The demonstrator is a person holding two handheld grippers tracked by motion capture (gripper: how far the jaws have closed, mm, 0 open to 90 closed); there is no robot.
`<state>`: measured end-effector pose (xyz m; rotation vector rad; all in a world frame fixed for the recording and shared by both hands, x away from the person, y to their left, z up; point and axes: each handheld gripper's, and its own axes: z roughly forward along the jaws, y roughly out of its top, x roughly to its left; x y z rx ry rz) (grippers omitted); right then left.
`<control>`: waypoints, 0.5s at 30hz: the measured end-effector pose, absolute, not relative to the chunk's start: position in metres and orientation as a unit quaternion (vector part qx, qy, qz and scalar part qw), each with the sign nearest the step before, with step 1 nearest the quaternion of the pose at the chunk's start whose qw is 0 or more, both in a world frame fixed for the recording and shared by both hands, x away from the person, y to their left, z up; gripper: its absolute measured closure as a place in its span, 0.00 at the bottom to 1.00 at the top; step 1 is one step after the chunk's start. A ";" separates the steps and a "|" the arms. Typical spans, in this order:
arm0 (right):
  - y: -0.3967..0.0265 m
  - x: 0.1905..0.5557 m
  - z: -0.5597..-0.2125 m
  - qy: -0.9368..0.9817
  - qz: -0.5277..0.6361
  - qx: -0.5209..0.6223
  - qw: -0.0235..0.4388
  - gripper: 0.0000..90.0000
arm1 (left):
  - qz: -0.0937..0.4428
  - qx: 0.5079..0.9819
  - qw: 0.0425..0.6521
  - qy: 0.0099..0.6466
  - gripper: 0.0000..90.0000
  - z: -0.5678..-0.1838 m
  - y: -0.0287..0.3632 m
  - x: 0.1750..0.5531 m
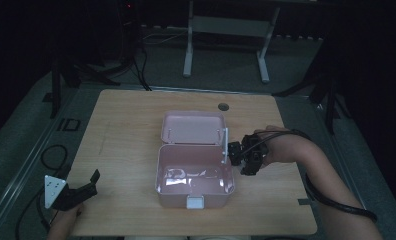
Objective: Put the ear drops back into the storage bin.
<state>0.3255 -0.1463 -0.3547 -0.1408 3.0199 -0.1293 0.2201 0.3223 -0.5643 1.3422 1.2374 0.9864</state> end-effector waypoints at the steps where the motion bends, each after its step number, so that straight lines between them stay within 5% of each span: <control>1: -0.144 0.326 -0.354 0.996 -0.042 -0.047 0.058 0.66 | 0.409 0.557 0.508 0.514 0.00 -0.564 0.322 0.220; 15: -0.112 0.330 -0.358 0.996 -0.036 -0.059 0.053 0.66 | 0.409 0.557 0.508 0.514 0.00 -0.564 0.322 0.220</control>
